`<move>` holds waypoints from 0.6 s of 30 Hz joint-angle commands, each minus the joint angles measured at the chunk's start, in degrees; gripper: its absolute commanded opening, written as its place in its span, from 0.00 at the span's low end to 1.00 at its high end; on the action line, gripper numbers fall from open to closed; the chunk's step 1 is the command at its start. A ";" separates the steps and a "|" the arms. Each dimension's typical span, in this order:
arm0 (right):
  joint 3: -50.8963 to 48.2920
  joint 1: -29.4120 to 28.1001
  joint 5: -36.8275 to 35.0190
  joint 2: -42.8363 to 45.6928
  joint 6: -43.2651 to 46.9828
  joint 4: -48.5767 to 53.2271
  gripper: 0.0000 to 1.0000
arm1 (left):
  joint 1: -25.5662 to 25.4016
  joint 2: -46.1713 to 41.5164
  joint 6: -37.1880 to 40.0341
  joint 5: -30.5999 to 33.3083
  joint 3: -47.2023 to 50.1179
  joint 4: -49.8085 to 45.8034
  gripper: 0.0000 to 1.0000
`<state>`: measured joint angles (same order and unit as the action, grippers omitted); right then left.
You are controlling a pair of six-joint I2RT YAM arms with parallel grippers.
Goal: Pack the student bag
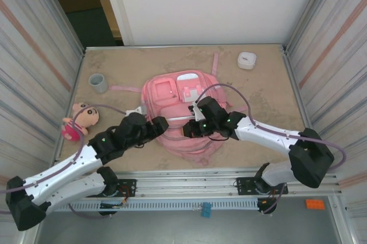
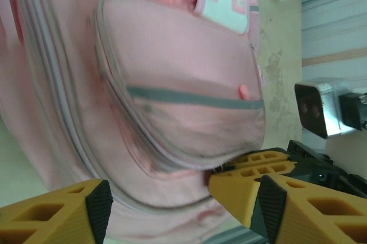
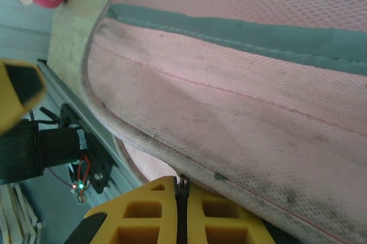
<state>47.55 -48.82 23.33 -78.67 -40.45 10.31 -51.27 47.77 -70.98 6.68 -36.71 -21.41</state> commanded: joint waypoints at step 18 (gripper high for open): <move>1.91 -2.34 1.36 0.93 4.85 -0.28 0.00 | -4.81 10.96 -30.56 12.14 4.10 17.98 0.50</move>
<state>49.19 -50.57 23.05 -79.40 -36.86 11.81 -56.01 59.99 -98.21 13.41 -33.58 -8.16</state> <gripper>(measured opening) 0.070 0.507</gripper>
